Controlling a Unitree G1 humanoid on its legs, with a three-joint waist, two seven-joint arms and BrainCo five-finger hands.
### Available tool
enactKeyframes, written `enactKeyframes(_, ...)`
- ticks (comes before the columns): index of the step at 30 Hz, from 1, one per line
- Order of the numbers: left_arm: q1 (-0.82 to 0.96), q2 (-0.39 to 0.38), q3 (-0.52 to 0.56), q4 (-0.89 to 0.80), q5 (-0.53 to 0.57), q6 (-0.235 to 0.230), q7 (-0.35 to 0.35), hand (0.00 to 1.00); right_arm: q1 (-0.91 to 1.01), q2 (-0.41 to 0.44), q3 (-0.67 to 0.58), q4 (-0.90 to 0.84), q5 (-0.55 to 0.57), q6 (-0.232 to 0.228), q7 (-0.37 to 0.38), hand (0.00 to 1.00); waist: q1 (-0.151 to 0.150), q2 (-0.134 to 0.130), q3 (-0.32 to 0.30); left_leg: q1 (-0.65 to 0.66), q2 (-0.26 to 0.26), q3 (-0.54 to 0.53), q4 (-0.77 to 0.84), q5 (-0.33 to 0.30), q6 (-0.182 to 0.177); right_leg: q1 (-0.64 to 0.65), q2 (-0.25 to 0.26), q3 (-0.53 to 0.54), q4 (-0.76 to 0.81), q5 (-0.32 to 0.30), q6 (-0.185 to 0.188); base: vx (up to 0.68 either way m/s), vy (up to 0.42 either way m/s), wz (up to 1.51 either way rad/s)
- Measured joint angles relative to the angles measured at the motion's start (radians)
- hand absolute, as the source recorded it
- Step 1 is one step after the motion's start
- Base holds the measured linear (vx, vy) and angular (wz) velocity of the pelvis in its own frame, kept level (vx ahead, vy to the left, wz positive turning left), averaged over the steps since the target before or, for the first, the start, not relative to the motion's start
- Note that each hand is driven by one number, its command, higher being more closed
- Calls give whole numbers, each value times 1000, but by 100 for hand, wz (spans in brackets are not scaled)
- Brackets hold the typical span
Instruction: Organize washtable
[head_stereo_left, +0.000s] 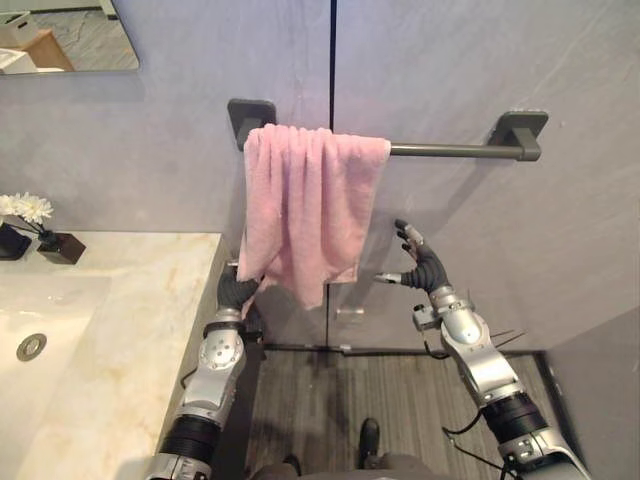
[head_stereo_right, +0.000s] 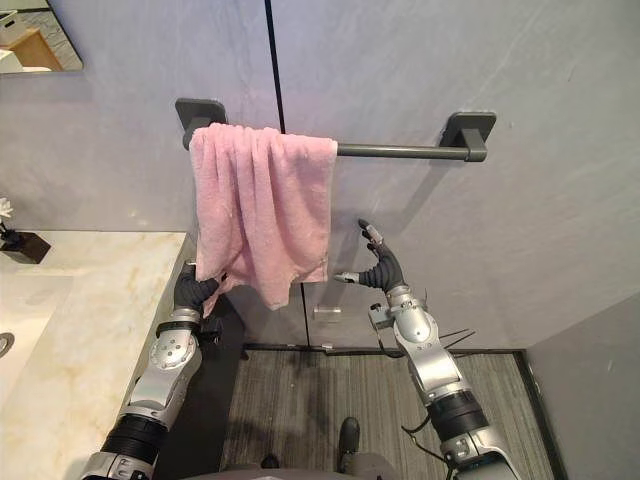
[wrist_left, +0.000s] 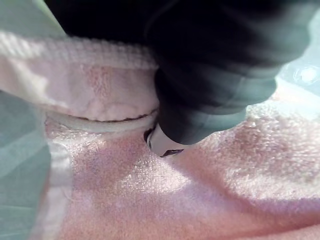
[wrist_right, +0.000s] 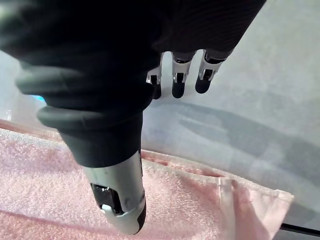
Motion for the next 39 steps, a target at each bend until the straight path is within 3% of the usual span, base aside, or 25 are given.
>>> enactKeyframes(7,-13,-19,-17,0,-6,0,1,100,-86,27,40,79,57,4,-22,0,1,0,0,-10,3,-7,1,3,-5,-7,3,-8,1,2,-3,5,20,2)
enactKeyframes(8,-19,-19,-17,0,-8,0,2,100,-105,28,51,97,65,6,-25,100,3,-1,0,-16,2,-7,1,7,-4,-12,2,-10,1,2,-3,-3,36,3)
enactKeyframes(13,-63,-22,-17,0,-45,0,5,100,-157,40,88,178,106,21,-24,100,27,-1,1,-20,3,-9,1,11,-5,-14,2,-15,1,3,-3,1,31,4)
enactKeyframes(24,-107,-21,-14,0,-81,-1,7,100,-230,59,118,234,148,40,-16,100,30,-11,6,-43,2,-8,1,12,-4,-36,1,-13,4,5,-6,15,35,0)
enactKeyframes(35,-73,-28,21,-72,-41,-1,-5,100,-29,57,-140,16,56,36,-26,100,25,-17,10,-18,3,3,-3,11,-3,-22,5,12,4,4,-6,12,36,-4)
enactKeyframes(39,-59,-65,21,-72,-38,0,-23,100,30,61,-161,-15,55,35,-25,100,23,-18,10,-15,3,3,-4,8,1,-19,6,18,0,3,-4,-32,24,-3)
